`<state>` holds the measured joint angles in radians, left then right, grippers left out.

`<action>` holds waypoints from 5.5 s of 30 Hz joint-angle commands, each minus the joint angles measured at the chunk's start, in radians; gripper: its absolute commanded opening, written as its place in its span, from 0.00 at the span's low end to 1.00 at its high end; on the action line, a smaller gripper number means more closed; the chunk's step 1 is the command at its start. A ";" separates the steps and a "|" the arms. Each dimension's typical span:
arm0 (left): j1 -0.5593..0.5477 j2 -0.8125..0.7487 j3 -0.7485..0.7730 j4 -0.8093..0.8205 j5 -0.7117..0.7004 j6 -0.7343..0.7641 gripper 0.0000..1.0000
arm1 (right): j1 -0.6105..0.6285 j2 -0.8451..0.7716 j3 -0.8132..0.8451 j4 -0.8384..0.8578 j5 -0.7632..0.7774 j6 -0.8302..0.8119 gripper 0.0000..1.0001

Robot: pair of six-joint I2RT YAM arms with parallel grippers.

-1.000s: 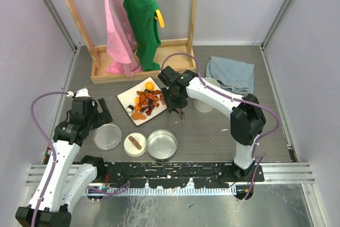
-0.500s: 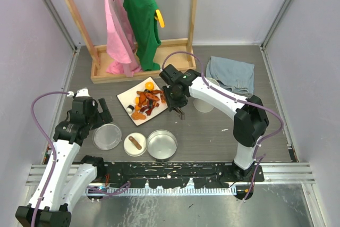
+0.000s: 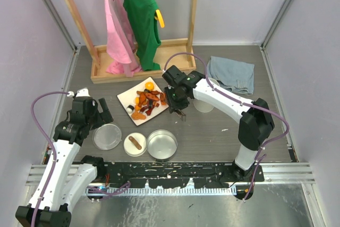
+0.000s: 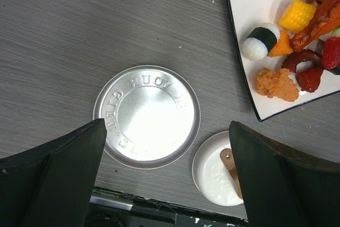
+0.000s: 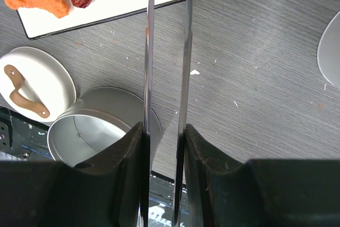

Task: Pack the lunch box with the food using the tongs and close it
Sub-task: Pick up the fake food from the plate, then place the fake food in the packing box, then pick up the fake food from the plate.

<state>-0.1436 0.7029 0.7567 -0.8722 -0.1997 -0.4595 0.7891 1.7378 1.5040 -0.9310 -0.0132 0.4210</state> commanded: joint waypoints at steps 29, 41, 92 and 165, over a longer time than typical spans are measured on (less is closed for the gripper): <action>0.005 0.003 0.008 0.034 0.012 -0.008 1.00 | 0.015 -0.011 0.029 0.004 -0.083 -0.004 0.47; 0.004 0.003 0.009 0.032 0.009 -0.009 1.00 | 0.022 0.018 0.041 0.006 -0.077 -0.005 0.44; 0.005 0.010 0.006 0.040 0.042 -0.010 0.99 | -0.166 -0.504 0.096 -0.414 0.286 0.015 0.29; 0.005 0.039 0.007 0.040 0.038 -0.013 0.99 | 0.189 -0.220 0.082 -0.080 0.066 0.004 0.46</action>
<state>-0.1436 0.7452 0.7563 -0.8711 -0.1600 -0.4637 0.9104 1.4769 1.4891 -1.0599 0.0040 0.4500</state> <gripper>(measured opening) 0.995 0.464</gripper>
